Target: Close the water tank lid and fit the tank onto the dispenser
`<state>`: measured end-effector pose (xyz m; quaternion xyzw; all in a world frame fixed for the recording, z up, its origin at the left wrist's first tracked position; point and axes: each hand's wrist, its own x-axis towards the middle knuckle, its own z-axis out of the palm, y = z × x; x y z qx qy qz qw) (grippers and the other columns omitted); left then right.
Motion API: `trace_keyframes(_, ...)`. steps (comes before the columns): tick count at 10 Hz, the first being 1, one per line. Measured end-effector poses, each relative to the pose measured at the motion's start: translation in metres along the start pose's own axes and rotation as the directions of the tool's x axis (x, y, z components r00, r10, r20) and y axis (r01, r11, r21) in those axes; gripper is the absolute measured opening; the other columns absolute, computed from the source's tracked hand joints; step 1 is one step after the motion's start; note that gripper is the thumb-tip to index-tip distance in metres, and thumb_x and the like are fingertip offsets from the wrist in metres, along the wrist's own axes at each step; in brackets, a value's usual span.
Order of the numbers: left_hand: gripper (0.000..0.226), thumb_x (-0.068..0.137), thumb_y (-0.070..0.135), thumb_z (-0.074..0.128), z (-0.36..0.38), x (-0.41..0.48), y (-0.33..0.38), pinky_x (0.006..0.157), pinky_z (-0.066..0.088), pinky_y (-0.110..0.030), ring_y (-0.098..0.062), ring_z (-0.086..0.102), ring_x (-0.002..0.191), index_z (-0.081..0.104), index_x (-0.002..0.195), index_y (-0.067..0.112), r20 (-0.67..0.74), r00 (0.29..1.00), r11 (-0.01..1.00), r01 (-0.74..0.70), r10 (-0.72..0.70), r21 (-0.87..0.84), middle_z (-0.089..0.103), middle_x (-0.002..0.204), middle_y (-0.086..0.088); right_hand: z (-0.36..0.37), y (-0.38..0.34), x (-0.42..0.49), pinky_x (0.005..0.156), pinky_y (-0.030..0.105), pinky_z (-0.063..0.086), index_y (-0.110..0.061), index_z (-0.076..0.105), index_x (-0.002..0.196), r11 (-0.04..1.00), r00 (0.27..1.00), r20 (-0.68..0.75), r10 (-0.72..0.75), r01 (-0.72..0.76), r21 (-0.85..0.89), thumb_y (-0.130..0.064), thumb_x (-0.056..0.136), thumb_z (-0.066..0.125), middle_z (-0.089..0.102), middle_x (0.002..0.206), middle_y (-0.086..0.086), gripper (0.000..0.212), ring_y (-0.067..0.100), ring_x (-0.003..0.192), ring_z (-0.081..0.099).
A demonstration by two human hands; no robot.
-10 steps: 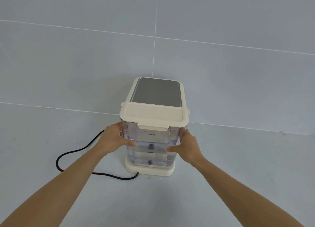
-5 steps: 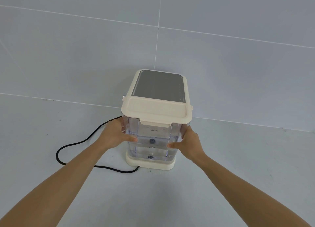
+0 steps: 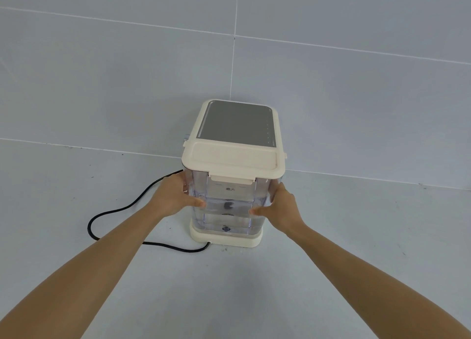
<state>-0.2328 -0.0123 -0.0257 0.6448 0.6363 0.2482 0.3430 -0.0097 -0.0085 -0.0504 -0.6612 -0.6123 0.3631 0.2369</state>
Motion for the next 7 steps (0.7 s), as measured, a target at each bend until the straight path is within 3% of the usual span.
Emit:
trace_keyframes(1, 0.039, 0.065, 0.006, 0.078, 0.0, 0.0, 0.0, 0.054, 0.033, -0.013, -0.004, 0.045, 0.062, 0.043, 0.072, 0.022, 0.012, 1.0, 1.0, 0.004, -0.004, 0.003, 0.047, 0.067, 0.013, 0.0, 0.001, 0.0, 0.051, 0.011, 0.03, -0.004, 0.04, 0.125, 1.0, 1.0, -0.001, 0.011, -0.011, -0.015, -0.016, 0.067, 0.078, 0.045, 0.082, -0.009, 0.071, 0.016, 0.081, 0.046)
trace_keyframes(2, 0.039, 0.066, 0.004, 0.076, 0.001, 0.0, -0.001, 0.056, 0.034, -0.01, -0.007, 0.049, 0.07, 0.048, 0.09, 0.015, 0.019, 1.0, 0.999, 0.012, -0.011, -0.031, 0.051, 0.073, 0.012, -0.001, 0.0, 0.0, 0.053, 0.013, 0.031, -0.004, 0.038, 0.127, 1.0, 1.0, 0.011, 0.012, -0.012, -0.015, -0.016, 0.067, 0.078, 0.049, 0.094, -0.001, 0.074, 0.017, 0.085, 0.046)
trace_keyframes(3, 0.055, 0.067, 0.003, 0.076, 0.002, -0.002, 0.0, 0.063, 0.037, -0.012, -0.015, 0.05, 0.091, 0.05, 0.116, 0.007, 0.024, 0.999, 0.996, 0.026, -0.024, -0.088, 0.055, 0.1, 0.003, -0.002, -0.004, -0.004, 0.064, 0.019, 0.037, -0.002, 0.035, 0.13, 0.999, 0.999, 0.031, 0.028, -0.029, 0.018, -0.015, 0.068, 0.077, 0.054, 0.111, 0.009, 0.076, 0.023, 0.096, 0.05)
trace_keyframes(4, 0.071, 0.069, 0.002, 0.074, 0.006, -0.006, -0.002, 0.087, 0.034, -0.021, -0.013, 0.044, 0.105, 0.039, 0.13, 0.01, 0.023, 0.999, 0.985, 0.051, -0.047, -0.166, 0.05, 0.124, 0.001, -0.004, -0.002, -0.008, 0.076, 0.027, 0.039, -0.004, 0.032, 0.13, 0.999, 0.999, 0.049, 0.022, -0.024, 0.035, -0.016, 0.072, 0.075, 0.052, 0.127, 0.013, 0.074, 0.029, 0.113, 0.051)
trace_keyframes(5, 0.074, 0.077, 0.011, 0.068, 0.009, -0.012, 0.001, 0.097, 0.032, -0.028, -0.02, 0.04, 0.124, 0.026, 0.138, 0.008, 0.059, 0.994, 0.988, 0.096, -0.09, -0.117, 0.039, 0.143, -0.009, -0.004, -0.003, -0.017, 0.087, 0.033, 0.043, -0.009, 0.017, 0.139, 0.999, 0.997, 0.074, -0.012, 0.009, 0.045, -0.02, 0.078, 0.069, 0.044, 0.138, 0.014, 0.081, 0.033, 0.12, 0.048)
trace_keyframes(6, 0.069, 0.086, 0.021, 0.057, 0.01, -0.016, -0.001, 0.106, 0.027, -0.033, -0.025, 0.028, 0.136, 0.017, 0.14, 0.006, 0.053, 0.993, 0.994, 0.107, -0.109, 0.032, 0.029, 0.148, -0.013, -0.006, -0.007, -0.026, 0.102, 0.039, 0.039, -0.011, -0.004, 0.144, 0.995, 0.994, 0.071, -0.082, 0.077, 0.069, -0.034, 0.08, 0.064, 0.025, 0.152, 0.01, 0.096, 0.033, 0.132, 0.038)
trace_keyframes(7, 0.064, 0.093, 0.024, 0.043, -0.001, -0.025, -0.003, 0.114, 0.015, -0.036, -0.023, 0.008, 0.143, 0.006, 0.143, 0.011, -0.006, 0.997, 0.986, 0.08, -0.08, 0.148, 0.005, 0.155, -0.012, -0.016, -0.007, -0.034, 0.116, 0.043, 0.022, -0.013, -0.014, 0.145, 0.989, 0.987, 0.055, -0.149, 0.149, 0.014, -0.047, 0.082, 0.054, -0.008, 0.158, 0.006, 0.099, 0.025, 0.144, 0.009)
